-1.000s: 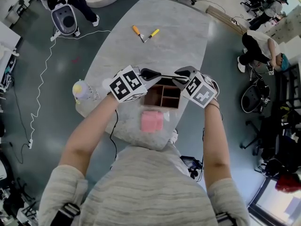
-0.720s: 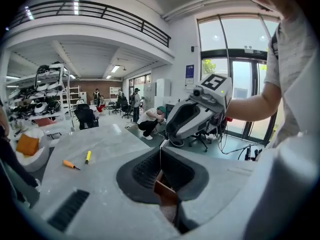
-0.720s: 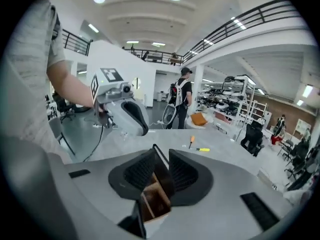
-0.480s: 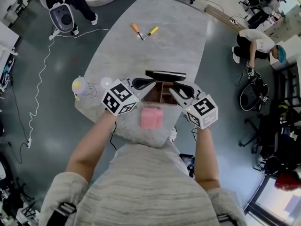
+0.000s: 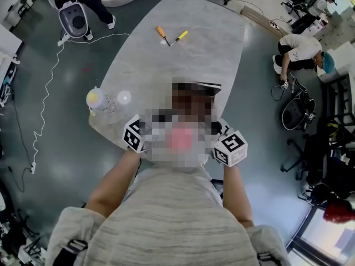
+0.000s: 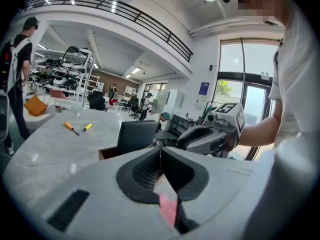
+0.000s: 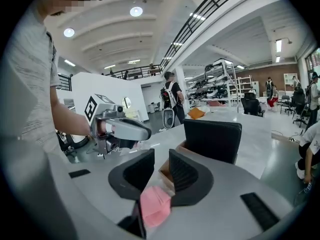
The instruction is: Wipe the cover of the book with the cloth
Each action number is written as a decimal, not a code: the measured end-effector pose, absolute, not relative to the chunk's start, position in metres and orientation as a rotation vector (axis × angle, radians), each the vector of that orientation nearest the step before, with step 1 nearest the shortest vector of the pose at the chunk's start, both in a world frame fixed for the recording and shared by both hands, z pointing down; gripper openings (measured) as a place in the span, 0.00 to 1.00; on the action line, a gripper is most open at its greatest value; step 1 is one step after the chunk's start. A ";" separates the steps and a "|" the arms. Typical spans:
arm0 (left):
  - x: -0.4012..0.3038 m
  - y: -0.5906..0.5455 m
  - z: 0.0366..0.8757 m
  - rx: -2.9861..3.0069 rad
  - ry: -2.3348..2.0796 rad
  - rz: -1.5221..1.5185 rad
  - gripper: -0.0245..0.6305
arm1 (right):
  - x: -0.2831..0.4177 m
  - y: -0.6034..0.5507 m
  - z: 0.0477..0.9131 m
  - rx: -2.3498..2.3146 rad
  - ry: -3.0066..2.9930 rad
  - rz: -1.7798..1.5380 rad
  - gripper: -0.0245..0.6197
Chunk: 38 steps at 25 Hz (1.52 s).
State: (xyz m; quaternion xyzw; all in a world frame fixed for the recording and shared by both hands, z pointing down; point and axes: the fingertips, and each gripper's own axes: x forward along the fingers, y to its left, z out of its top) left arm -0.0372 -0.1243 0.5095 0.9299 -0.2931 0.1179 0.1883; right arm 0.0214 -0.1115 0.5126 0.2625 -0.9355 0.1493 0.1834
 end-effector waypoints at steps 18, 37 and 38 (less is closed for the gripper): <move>-0.015 -0.077 0.515 2.634 -0.678 0.299 0.06 | 0.010 -0.070 0.506 0.749 -2.677 0.388 0.12; -0.012 -0.086 0.510 2.639 -0.681 0.280 0.06 | 0.020 -0.077 0.503 0.771 -2.678 0.441 0.06; -0.011 -0.087 0.511 2.638 -0.682 0.279 0.06 | 0.020 -0.078 0.504 0.769 -2.678 0.440 0.06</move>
